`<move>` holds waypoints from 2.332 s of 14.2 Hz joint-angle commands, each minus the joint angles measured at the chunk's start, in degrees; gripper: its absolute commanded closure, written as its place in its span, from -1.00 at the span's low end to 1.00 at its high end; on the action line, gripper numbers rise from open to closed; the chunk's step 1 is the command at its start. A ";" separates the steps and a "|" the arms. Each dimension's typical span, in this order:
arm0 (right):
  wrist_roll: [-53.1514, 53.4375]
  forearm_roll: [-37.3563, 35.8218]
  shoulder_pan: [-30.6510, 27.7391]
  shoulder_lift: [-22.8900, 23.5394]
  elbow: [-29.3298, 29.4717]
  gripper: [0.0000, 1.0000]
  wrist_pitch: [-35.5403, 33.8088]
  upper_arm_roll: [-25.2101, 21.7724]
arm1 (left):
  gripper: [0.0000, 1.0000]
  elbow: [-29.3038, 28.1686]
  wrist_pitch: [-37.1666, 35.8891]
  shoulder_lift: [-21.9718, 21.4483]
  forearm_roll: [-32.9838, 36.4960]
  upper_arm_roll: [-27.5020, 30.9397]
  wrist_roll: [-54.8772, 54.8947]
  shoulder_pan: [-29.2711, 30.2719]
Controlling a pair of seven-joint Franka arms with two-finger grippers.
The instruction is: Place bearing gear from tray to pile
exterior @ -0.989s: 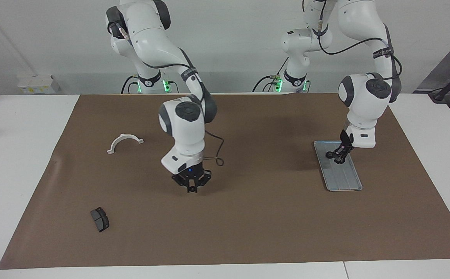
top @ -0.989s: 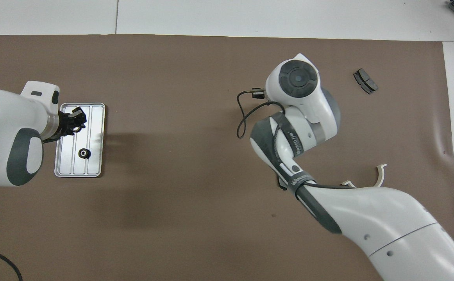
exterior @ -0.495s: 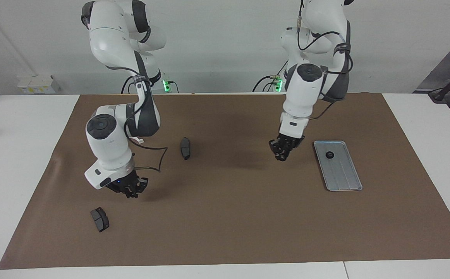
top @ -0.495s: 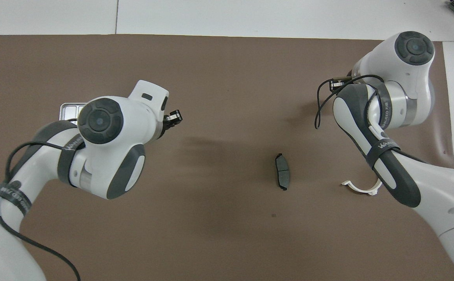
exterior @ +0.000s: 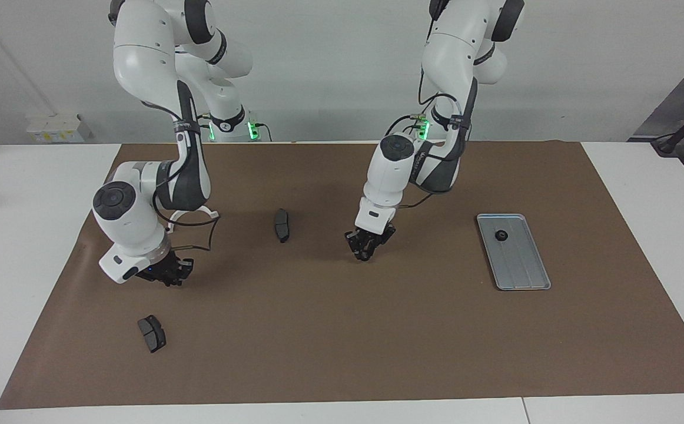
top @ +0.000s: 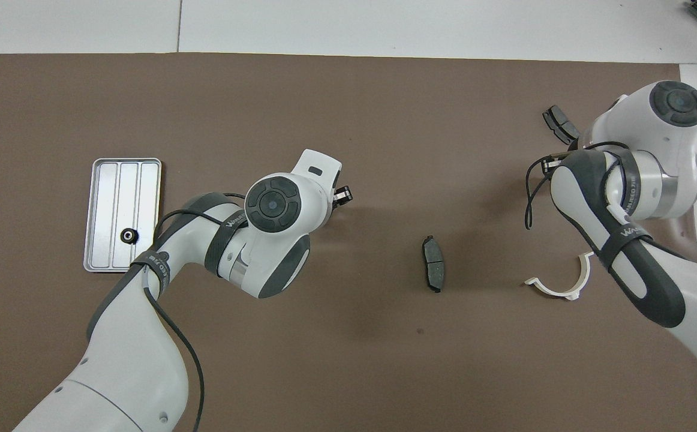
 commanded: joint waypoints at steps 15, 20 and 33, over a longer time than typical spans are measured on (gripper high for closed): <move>26.34 0.66 19.23 -1.54 -0.07 -1.00 16.96 1.15 | -1.00 -0.08 -19.90 -14.08 -0.57 1.46 3.63 14.06; 37.33 0.22 30.57 0.39 1.60 -1.00 20.13 1.15 | -1.00 -2.44 -26.17 -17.34 -0.66 1.55 18.04 27.68; 41.22 -1.71 37.27 6.90 1.25 -0.36 24.09 1.06 | -0.16 -28.20 -1.12 -21.39 -0.66 1.55 22.20 34.74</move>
